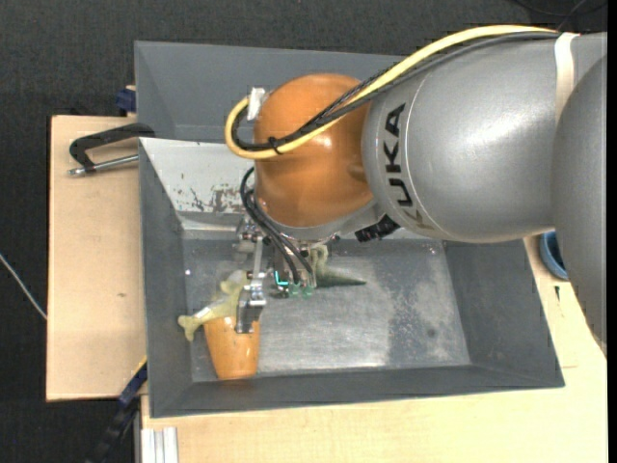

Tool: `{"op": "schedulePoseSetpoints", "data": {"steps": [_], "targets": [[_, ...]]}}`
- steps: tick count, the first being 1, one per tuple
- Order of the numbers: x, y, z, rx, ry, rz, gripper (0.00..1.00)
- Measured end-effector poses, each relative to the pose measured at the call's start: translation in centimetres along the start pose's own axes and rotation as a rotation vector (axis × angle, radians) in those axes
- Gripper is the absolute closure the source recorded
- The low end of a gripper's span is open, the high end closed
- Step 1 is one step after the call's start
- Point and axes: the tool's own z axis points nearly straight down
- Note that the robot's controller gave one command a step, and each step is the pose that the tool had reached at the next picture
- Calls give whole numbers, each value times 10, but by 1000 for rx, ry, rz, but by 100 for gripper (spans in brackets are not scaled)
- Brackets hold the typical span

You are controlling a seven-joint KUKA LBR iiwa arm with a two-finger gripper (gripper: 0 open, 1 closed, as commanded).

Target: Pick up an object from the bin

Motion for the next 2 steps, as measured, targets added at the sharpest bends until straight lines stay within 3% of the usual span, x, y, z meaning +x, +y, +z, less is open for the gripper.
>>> {"op": "schedulePoseSetpoints", "data": {"steps": [1, 2], "targets": [[-20, -26, 118, -3, -18, -436, 0], [-22, -26, 115, -3, -25, -436, 100]]}}
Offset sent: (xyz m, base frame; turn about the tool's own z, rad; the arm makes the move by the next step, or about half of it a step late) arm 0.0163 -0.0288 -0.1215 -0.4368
